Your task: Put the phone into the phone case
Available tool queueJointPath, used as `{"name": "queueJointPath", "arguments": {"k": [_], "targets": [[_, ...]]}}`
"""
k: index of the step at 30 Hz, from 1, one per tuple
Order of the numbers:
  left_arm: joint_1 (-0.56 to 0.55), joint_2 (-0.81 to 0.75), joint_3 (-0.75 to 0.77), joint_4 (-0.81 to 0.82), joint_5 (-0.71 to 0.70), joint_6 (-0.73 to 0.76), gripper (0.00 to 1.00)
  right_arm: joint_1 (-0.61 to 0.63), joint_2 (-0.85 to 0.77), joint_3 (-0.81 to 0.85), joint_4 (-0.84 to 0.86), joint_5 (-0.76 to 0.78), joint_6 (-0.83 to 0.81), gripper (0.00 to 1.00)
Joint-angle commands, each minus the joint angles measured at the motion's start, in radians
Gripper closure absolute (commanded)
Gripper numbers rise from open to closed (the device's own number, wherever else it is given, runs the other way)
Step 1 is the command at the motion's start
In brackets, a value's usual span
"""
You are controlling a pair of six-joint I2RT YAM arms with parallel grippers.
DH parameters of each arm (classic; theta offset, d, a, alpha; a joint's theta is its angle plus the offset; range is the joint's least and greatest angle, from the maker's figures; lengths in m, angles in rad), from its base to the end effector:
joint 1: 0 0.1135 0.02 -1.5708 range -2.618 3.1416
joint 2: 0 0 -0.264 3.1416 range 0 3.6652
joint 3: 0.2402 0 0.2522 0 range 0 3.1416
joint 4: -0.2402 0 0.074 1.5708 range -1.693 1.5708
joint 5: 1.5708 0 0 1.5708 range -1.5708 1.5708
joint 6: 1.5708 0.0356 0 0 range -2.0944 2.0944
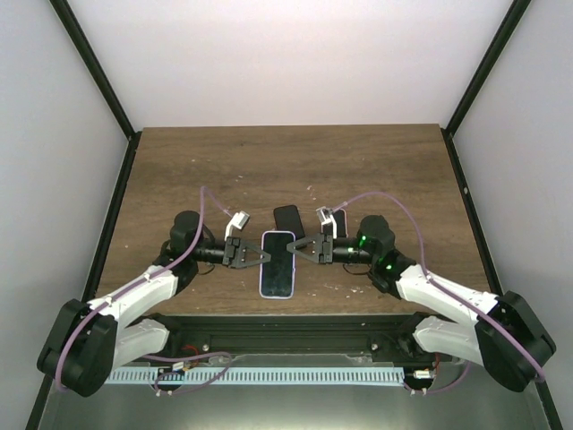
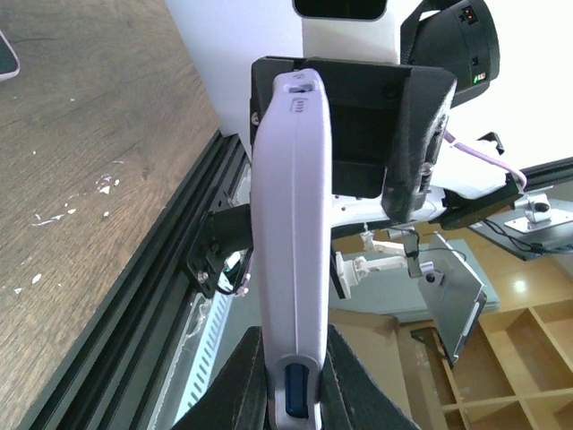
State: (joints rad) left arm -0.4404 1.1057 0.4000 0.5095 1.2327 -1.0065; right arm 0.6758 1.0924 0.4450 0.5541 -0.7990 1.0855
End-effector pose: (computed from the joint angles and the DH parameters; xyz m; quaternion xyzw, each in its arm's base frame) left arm 0.1767 -0.1204 0.2195 0.1760 0.7081 -0.6776 0.0923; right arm 0.1623 0.1628 0.2388 -0.1179 0.7201 0.6615 0.1732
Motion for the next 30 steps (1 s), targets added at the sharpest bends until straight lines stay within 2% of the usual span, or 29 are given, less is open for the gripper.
{"name": "queueJointPath", "arguments": {"k": [1, 5, 6, 11, 13, 16, 18, 25, 28, 30], "targets": [[-0.004, -0.018, 0.001, 0.043, 0.014, -0.005, 0.90, 0.004, -0.003, 0.080, -0.013, 0.001, -0.039, 0.48], [-0.005, -0.017, 0.004, 0.048, 0.026, -0.007, 0.90, 0.004, 0.044, 0.115, -0.008, -0.020, -0.048, 0.51], [-0.004, -0.015, 0.003, 0.049, 0.028, -0.009, 0.90, 0.004, 0.050, 0.116, 0.003, -0.023, -0.045, 0.55], [-0.004, -0.002, 0.002, 0.040, 0.028, -0.005, 0.90, 0.004, 0.051, 0.111, 0.023, 0.004, -0.044, 0.91], [-0.004, 0.002, 0.007, 0.013, 0.020, 0.007, 0.91, 0.004, 0.044, 0.110, 0.012, 0.019, -0.058, 0.99], [-0.004, 0.003, 0.021, -0.058, -0.007, 0.046, 0.89, 0.004, 0.030, 0.104, -0.028, 0.053, -0.093, 0.99], [-0.004, 0.000, 0.028, -0.102, -0.029, 0.067, 0.84, 0.004, 0.027, 0.103, -0.039, 0.051, -0.097, 0.99], [-0.004, -0.009, 0.017, -0.076, -0.063, 0.043, 0.52, 0.003, 0.032, 0.095, 0.098, 0.011, 0.022, 0.99], [-0.004, -0.002, -0.003, -0.044, -0.063, 0.027, 0.46, 0.004, 0.054, 0.095, 0.187, -0.004, 0.086, 0.99], [-0.004, 0.012, -0.024, 0.019, -0.056, -0.012, 0.47, 0.004, 0.073, 0.098, 0.223, -0.007, 0.112, 0.99]]}}
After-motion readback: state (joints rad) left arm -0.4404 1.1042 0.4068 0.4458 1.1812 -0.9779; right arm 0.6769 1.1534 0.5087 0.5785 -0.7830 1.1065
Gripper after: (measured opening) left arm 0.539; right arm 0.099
